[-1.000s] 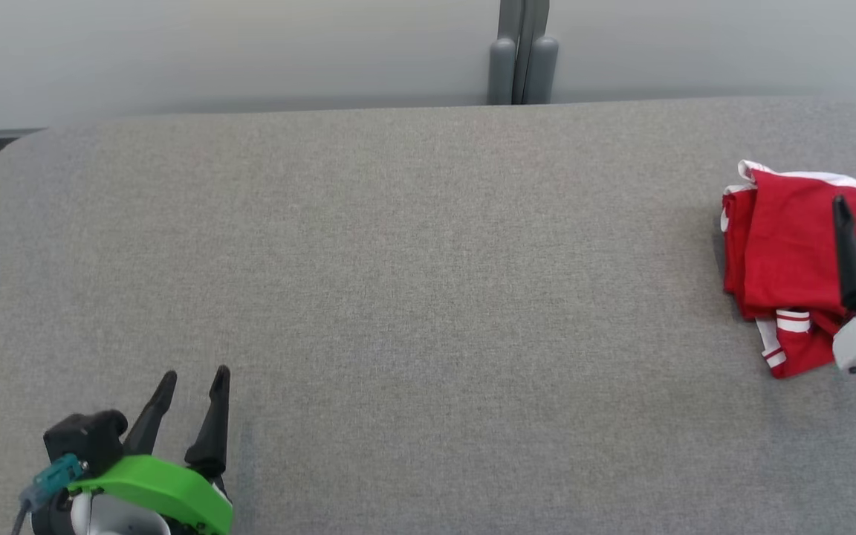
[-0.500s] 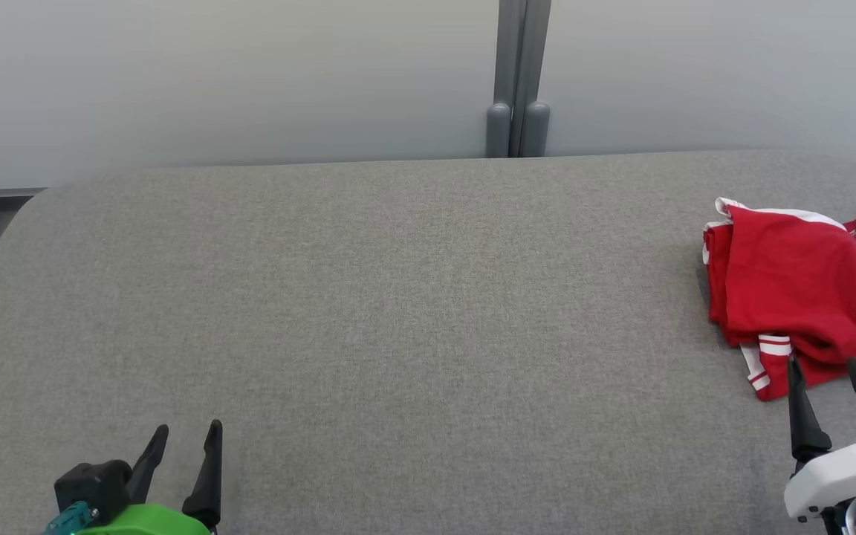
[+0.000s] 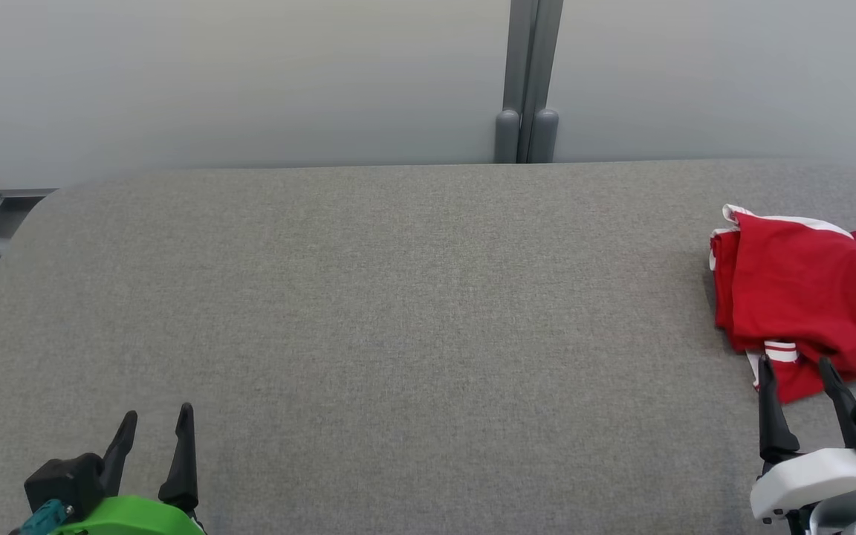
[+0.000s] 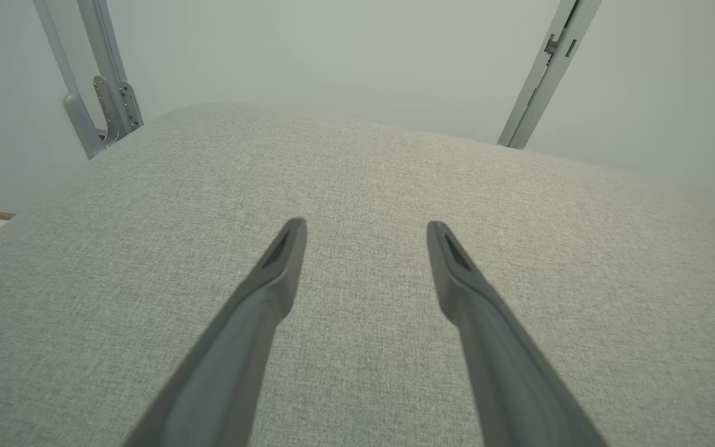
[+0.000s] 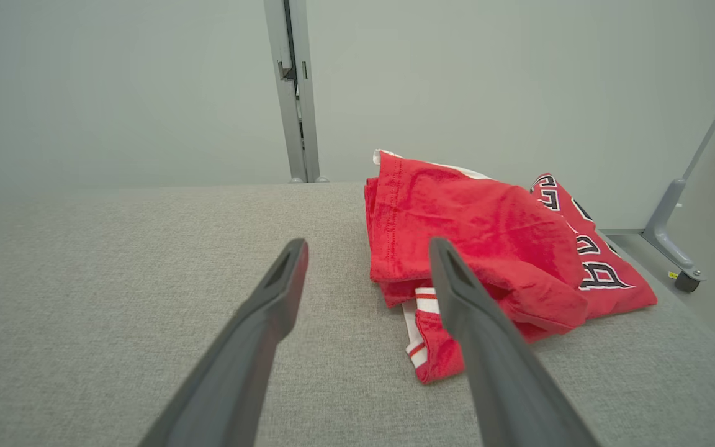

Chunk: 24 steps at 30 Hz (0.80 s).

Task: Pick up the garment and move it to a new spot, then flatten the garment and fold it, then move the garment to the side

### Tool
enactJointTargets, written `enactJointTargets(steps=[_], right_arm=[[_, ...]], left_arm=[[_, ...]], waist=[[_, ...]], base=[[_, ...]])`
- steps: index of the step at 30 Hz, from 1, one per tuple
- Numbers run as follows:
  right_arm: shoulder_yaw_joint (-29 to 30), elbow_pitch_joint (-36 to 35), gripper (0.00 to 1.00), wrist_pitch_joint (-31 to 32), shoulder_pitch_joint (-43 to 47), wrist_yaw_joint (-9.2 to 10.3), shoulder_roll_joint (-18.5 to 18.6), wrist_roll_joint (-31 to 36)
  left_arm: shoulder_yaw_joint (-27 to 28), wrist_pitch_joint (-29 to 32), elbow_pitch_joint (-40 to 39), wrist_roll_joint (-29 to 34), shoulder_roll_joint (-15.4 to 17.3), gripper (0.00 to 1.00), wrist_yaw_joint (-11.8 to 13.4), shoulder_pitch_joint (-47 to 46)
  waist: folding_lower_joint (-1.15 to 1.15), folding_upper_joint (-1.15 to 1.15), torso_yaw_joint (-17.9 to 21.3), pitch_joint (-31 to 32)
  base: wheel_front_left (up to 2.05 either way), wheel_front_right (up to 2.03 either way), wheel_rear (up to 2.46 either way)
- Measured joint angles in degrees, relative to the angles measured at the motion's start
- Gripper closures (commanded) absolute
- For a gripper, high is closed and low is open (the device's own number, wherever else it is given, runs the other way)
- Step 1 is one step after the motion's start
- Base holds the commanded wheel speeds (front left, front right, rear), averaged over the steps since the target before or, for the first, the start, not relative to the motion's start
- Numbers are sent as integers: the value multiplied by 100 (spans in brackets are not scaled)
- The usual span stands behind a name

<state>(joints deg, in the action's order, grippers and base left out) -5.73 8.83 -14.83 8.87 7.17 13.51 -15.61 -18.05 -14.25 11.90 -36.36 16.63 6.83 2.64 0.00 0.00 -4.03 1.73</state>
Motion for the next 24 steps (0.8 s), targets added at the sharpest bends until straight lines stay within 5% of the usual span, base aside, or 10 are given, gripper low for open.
enactJointTargets(steps=[3,4,14,24], right_arm=[[40,-127,0,1,-1,0,-109,133],[62,-148,100,1,-1,0,-124,170],[60,214,100,59,153,-60,-436,58],[226,286,100,304,64,-163,-486,-814]], left_arm=[[207,0,-30,103,-121,0,1,79],[270,0,-36,146,-145,100,1,104],[255,68,270,-2,-459,100,-27,233],[433,274,246,-619,-522,100,-86,232]], waist=[[0,0,6,-3],[0,0,7,-4],[0,0,18,-9],[0,0,63,-27]], base=[[0,0,0],[0,0,0],[0,0,0],[0,0,0]])
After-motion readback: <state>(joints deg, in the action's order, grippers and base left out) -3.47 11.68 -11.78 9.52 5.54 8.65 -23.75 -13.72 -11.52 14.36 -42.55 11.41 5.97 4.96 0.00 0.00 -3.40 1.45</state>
